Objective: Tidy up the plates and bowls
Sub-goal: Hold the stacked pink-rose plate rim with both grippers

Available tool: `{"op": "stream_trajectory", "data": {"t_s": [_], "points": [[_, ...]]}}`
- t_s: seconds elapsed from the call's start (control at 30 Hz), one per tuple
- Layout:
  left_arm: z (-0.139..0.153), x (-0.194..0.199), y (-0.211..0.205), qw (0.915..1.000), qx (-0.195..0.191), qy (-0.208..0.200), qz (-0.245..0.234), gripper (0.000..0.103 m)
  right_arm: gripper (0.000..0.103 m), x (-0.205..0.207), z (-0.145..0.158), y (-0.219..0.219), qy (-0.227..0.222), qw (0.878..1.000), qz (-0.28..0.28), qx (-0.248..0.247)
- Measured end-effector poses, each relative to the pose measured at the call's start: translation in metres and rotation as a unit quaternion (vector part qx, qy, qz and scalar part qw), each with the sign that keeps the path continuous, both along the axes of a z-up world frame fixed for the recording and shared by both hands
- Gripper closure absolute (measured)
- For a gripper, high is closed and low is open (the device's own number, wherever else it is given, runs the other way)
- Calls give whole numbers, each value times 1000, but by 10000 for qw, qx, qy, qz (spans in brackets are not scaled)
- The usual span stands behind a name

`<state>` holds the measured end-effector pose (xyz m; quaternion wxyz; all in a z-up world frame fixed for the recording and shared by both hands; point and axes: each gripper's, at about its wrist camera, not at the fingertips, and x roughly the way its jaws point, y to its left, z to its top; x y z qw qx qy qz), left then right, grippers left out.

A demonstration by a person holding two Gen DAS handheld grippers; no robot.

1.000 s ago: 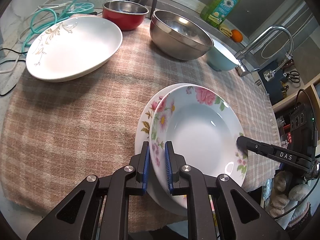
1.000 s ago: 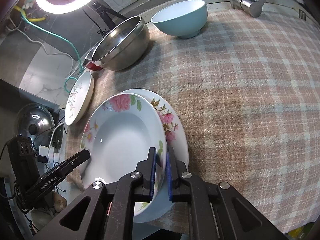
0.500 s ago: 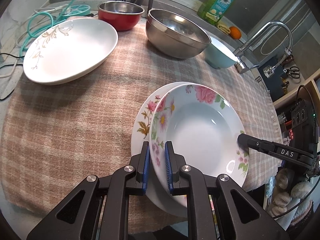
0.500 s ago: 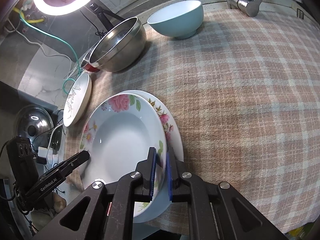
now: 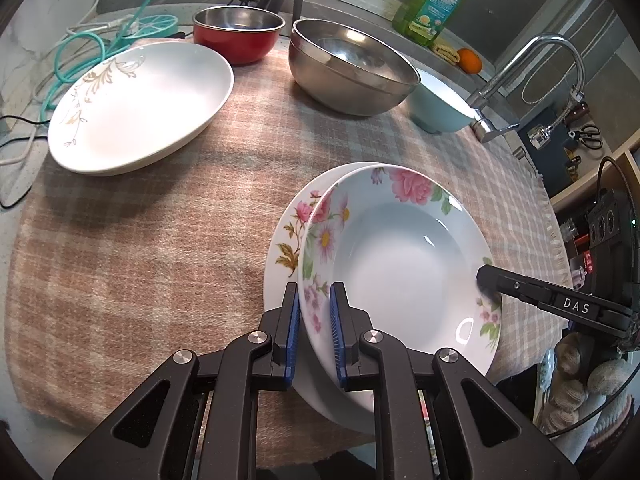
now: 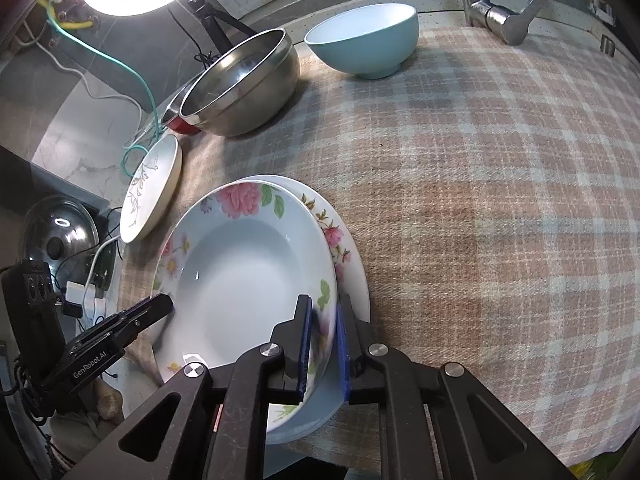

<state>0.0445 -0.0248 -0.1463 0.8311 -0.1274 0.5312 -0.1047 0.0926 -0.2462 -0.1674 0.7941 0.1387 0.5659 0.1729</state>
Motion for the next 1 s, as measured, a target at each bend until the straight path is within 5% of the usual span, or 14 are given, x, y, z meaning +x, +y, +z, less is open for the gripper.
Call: {"op": "stream_trajectory", "data": {"t_s": [1.0], "points": [[2,-5,-12,9986,461,-107,-217,88,88,-2,1,15,-158,9986,194,-472]]}}
